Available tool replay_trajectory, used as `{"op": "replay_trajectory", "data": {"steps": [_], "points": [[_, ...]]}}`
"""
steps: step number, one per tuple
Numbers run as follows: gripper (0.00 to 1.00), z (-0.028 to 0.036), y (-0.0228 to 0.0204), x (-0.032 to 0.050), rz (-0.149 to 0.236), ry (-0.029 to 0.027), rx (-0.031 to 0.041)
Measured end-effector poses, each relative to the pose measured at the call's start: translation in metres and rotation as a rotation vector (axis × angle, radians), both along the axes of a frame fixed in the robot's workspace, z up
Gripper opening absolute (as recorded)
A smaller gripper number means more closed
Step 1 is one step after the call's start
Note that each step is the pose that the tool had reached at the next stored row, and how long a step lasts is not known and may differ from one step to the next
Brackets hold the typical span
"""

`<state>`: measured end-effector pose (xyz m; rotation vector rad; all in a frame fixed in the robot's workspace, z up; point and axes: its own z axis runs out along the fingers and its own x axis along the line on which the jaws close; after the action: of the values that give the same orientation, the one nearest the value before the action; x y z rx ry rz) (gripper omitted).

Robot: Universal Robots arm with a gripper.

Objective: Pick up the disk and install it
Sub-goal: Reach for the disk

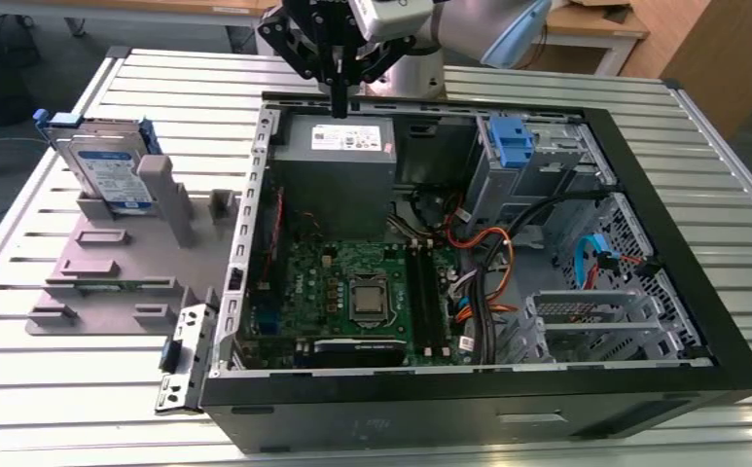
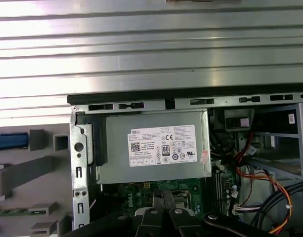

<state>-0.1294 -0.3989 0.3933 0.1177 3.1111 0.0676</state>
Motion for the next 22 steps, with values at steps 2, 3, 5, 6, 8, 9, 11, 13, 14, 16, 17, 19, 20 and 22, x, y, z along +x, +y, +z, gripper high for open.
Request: {"op": "replay_trajectory", "data": {"steps": [2,3,5,6,8,9,11,13,14,16,17,19,20,22], "points": [[0.11,0.0,0.0,-0.0002,0.0,-0.0001,0.0],[0.11,-0.0001,0.0,-0.0003,0.0,-0.0001,0.0001],[0.11,-0.0001,0.0,-0.001,0.0,-0.0001,0.0002],[0.11,-0.0001,0.0,-0.0014,0.0,-0.0001,0.0002],[0.11,-0.0001,0.0,-0.0016,0.0,-0.0001,0.0002],[0.11,-0.0001,0.0,-0.002,0.0,-0.0001,0.0002],[0.11,0.0,0.0,-0.0023,0.0,0.0,0.0002],[0.11,0.0,0.0,-0.0023,0.0,-0.0001,0.0002],[0.11,0.0,0.0,-0.0023,0.0,0.0,0.0002],[0.11,0.0,0.0,-0.0023,0.0,0.0,0.0002],[0.11,-0.0001,0.0,-0.0023,0.0,0.0,0.0002],[0.11,0.0,0.0,-0.0024,0.0,0.0,0.0002],[0.11,0.0,0.0,-0.0025,0.0,-0.0001,0.0002],[0.11,-0.0001,-0.0001,-0.0047,0.0,0.0,0.0002]]}}
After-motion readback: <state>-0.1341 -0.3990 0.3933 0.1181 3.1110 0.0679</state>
